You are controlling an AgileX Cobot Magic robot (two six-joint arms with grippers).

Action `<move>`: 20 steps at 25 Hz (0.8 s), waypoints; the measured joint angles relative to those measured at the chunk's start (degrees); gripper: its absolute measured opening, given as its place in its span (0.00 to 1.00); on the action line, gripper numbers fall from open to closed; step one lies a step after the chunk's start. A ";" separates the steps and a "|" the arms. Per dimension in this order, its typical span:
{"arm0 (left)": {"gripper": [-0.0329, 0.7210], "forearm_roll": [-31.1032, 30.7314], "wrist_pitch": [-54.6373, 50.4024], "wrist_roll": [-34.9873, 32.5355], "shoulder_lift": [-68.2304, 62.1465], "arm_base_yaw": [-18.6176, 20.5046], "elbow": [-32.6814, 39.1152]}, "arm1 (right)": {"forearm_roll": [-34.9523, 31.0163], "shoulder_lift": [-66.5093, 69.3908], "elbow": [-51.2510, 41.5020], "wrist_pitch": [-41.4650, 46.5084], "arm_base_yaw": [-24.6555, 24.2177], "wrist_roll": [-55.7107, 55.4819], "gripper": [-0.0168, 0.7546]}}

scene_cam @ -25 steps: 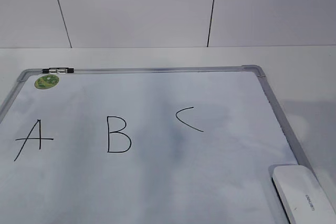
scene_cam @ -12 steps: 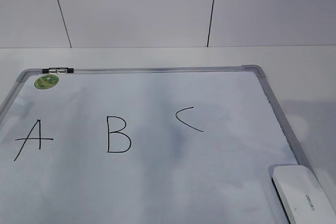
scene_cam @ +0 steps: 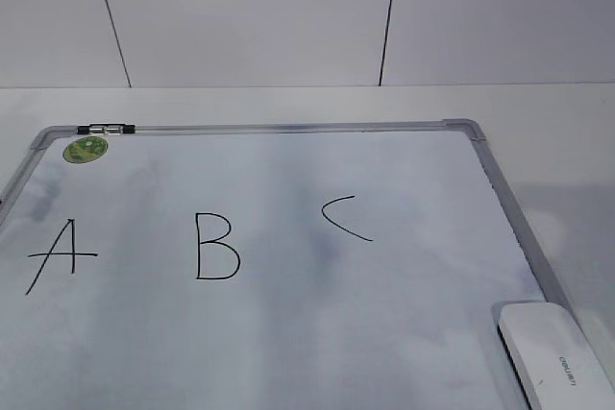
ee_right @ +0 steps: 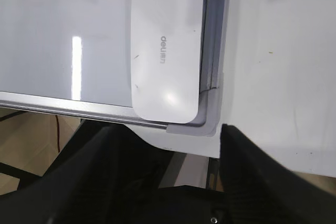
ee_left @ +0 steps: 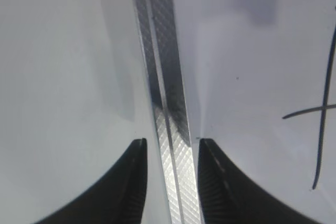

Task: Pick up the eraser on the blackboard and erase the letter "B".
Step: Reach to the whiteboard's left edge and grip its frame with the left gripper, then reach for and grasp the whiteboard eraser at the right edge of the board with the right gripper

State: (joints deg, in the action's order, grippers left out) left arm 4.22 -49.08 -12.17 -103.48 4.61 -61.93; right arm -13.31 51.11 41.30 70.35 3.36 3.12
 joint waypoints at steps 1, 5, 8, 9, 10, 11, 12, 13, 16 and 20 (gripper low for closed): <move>0.37 -0.14 0.53 0.00 0.00 0.00 0.00 | 0.00 0.00 0.00 0.00 0.00 0.00 0.62; 0.37 -0.26 1.56 0.00 -0.78 0.00 -0.80 | 0.00 0.00 0.00 0.00 0.00 0.00 0.62; 0.37 -0.26 1.75 0.00 -1.74 0.00 -1.67 | 0.00 0.00 0.00 0.00 0.00 0.00 0.62; 0.37 -0.26 1.75 0.00 -2.08 0.00 -1.93 | 0.00 0.00 0.00 0.00 0.00 0.00 0.62; 0.37 -0.26 1.86 0.00 -2.38 0.00 -2.04 | 0.00 0.00 0.00 0.00 0.00 0.00 0.62; 0.37 -0.26 1.85 0.00 -2.72 0.00 -2.14 | 0.00 0.00 0.00 0.00 0.00 0.00 0.62; 0.37 -0.26 1.85 0.00 -3.07 0.00 -2.14 | 0.00 0.00 0.00 0.00 0.00 0.00 0.62; 0.37 -0.26 1.85 0.00 -3.46 0.00 -2.14 | 0.00 0.00 0.00 0.00 0.00 0.00 0.62; 0.37 -0.26 1.85 0.00 -3.84 0.00 -2.43 | 0.00 0.00 0.00 0.00 0.00 0.00 0.62; 0.36 -0.26 1.85 0.00 -3.84 0.00 -2.52 | 0.00 0.00 0.00 0.00 0.00 0.00 0.62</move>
State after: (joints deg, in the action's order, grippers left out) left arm 3.96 -47.23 -12.17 -107.32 4.61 -64.45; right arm -13.31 51.11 41.30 70.35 3.36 3.12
